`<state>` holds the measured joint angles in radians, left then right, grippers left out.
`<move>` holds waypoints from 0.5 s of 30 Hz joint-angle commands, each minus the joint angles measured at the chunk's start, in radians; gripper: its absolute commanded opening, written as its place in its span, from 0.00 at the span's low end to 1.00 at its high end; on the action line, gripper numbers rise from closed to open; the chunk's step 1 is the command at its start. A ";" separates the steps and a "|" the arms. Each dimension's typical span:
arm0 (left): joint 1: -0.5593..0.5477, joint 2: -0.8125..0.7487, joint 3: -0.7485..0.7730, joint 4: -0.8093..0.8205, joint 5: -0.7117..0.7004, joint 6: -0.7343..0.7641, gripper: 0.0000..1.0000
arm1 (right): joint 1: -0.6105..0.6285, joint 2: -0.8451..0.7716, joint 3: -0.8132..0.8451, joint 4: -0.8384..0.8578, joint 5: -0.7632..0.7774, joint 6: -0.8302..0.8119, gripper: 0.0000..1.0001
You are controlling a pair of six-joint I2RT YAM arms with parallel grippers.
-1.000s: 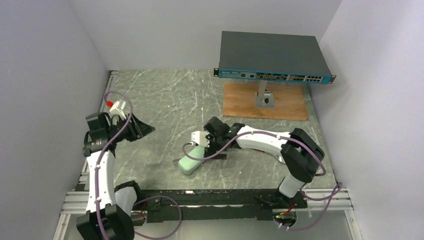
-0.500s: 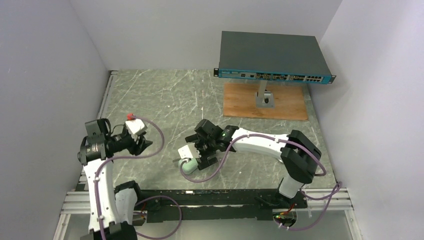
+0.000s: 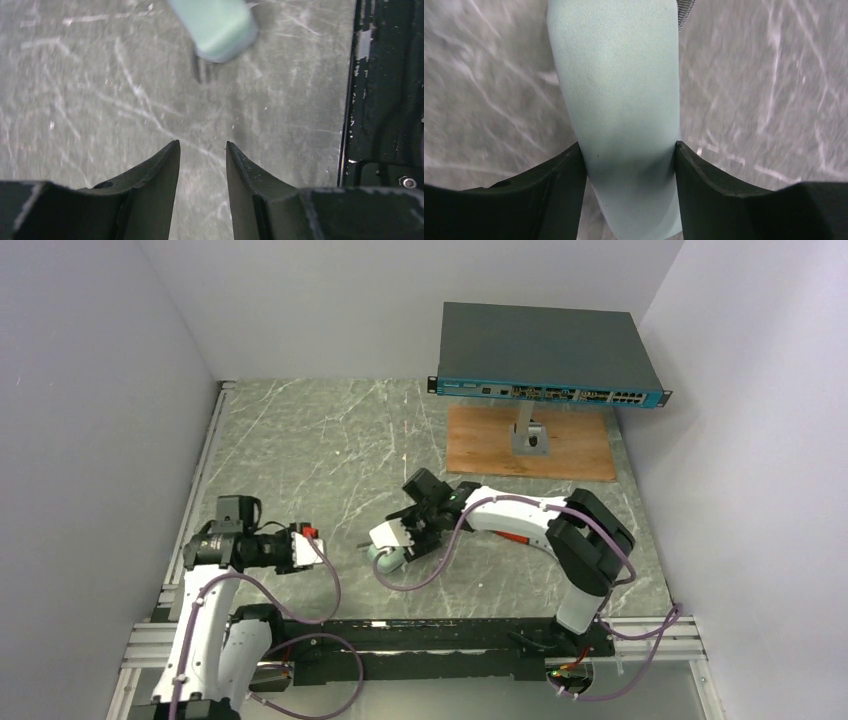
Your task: Open the umbrella
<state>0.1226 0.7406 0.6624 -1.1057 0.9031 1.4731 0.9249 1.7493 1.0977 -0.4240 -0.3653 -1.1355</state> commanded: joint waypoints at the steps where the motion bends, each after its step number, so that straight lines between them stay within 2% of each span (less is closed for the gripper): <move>1: -0.192 0.011 -0.049 0.209 -0.040 -0.070 0.44 | -0.109 -0.089 -0.100 -0.014 0.008 -0.073 0.55; 4: -0.311 0.073 -0.061 0.340 -0.045 -0.131 0.43 | -0.161 -0.148 -0.201 0.031 0.024 -0.140 0.55; 11: -0.577 0.238 -0.063 0.523 -0.103 -0.143 0.39 | -0.223 -0.282 -0.433 0.179 0.023 -0.289 0.49; 15: -0.735 0.294 -0.061 0.694 -0.139 -0.287 0.37 | -0.222 -0.356 -0.519 0.229 -0.001 -0.343 0.48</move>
<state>-0.4870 0.9997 0.6014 -0.6262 0.7906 1.3178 0.7063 1.4368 0.6701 -0.1711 -0.3492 -1.3869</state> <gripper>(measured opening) 0.383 0.609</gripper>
